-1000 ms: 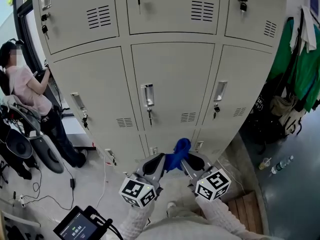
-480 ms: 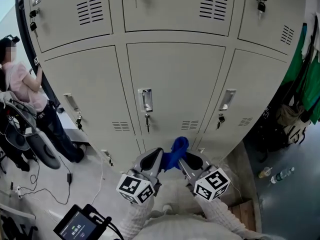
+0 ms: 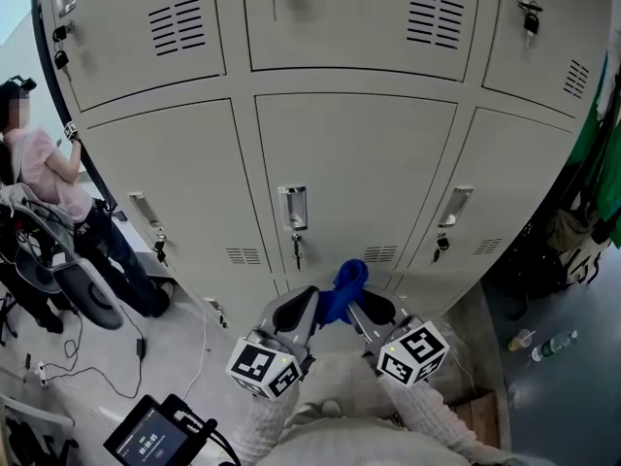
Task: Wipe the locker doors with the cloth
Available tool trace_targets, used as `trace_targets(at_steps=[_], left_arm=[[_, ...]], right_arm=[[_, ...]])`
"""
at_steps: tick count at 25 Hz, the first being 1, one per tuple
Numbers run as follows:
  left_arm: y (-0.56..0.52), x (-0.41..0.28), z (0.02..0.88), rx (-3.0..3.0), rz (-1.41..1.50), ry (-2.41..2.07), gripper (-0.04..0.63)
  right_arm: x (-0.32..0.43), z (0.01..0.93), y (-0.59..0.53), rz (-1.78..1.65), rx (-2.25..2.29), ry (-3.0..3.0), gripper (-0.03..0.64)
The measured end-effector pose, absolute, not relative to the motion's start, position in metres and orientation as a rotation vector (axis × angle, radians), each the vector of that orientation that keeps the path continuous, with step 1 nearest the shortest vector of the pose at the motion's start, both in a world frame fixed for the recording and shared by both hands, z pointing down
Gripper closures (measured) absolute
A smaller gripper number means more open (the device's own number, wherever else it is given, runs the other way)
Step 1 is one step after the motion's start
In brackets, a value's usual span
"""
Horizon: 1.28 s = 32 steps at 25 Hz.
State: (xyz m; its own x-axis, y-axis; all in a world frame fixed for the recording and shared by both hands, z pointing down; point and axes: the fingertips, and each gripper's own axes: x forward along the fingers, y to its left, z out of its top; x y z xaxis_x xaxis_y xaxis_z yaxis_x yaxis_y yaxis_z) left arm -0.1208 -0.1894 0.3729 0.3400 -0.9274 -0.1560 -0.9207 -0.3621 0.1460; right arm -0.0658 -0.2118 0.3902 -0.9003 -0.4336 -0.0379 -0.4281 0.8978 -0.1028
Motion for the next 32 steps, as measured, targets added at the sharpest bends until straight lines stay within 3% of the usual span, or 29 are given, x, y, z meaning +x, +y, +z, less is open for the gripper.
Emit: trace_targets(at_steps=[20,32], left_arm=[[-0.210,-0.180,0.149,2.968,-0.622,-1.891,0.589],[-0.215,-0.189,0.137,2.992,-0.614,-1.907,0.589]], right_arm=[[-0.145,0.147,-0.248,0.567,-0.572,2.794,0.561],[-0.166,0.120,-0.255,0.709,-0.710,2.851,0.561]])
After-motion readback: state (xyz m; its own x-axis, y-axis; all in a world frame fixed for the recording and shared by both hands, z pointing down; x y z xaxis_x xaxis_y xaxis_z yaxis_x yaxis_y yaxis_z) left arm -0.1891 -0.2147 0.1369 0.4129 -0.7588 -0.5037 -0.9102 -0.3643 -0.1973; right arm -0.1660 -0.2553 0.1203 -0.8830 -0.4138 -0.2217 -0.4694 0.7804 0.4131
